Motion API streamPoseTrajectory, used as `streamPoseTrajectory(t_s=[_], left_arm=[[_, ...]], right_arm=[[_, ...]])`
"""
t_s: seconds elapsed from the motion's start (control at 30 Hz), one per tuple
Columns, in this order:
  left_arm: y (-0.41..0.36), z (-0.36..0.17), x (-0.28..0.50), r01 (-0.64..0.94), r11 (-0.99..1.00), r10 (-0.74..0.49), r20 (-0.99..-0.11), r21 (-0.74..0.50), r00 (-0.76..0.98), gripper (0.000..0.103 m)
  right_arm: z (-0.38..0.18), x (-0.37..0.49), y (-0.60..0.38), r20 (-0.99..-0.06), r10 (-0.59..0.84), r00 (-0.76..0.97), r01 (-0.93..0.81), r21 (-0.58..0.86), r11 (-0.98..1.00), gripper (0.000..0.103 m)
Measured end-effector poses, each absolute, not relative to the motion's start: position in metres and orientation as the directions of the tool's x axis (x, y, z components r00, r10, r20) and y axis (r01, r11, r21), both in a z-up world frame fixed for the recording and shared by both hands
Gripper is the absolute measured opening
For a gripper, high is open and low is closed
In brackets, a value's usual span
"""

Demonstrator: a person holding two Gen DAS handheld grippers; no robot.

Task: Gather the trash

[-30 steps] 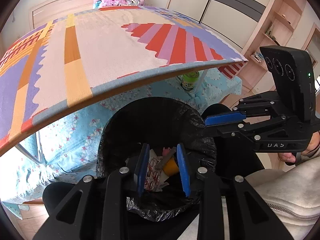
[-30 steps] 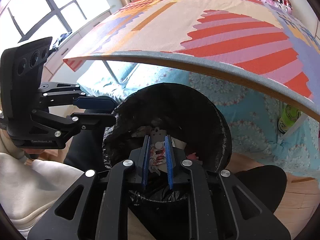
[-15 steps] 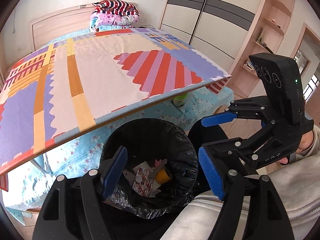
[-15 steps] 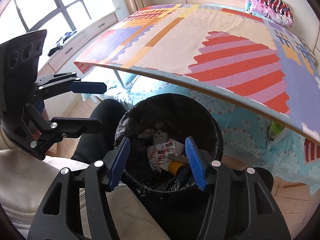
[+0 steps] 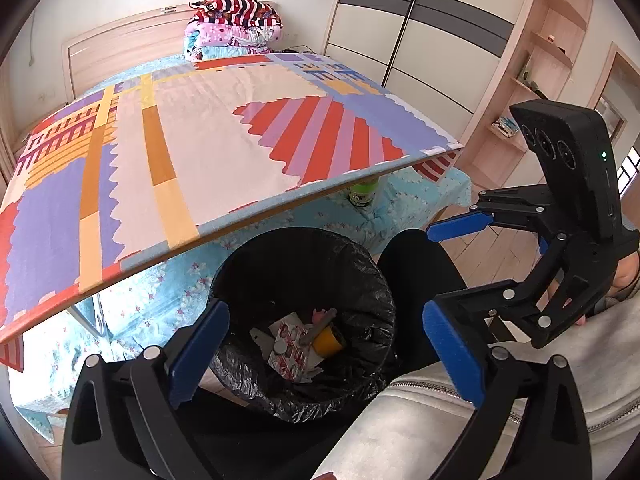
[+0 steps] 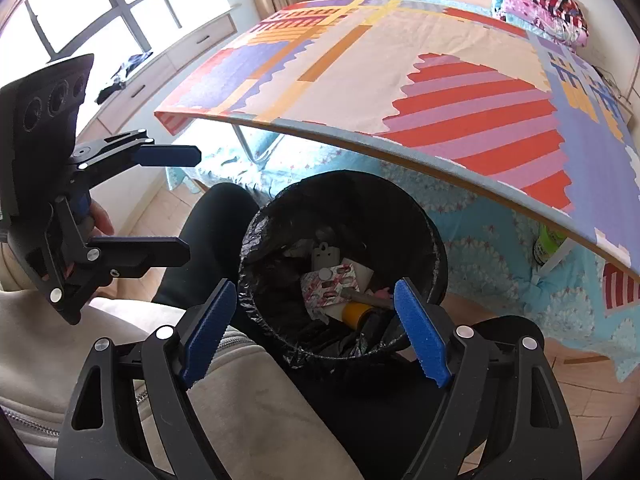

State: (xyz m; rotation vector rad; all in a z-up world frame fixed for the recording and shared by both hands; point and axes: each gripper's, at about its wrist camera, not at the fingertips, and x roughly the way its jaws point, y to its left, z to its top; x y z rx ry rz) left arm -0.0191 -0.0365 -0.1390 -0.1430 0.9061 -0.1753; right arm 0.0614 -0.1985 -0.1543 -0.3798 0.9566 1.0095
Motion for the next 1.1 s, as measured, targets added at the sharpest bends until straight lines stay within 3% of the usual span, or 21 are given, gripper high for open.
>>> streamPoseTrajectory(t_s=[1.1], left_arm=[[-0.0352,-0.1386,-0.0192,0.086,0.972,-0.227,-0.764,-0.221,0.604,0.094]], right_arm=[[-0.1465,0.0566,-0.1976,-0.814,0.548,0.194,-0.862,0.125,0.492,0.081]])
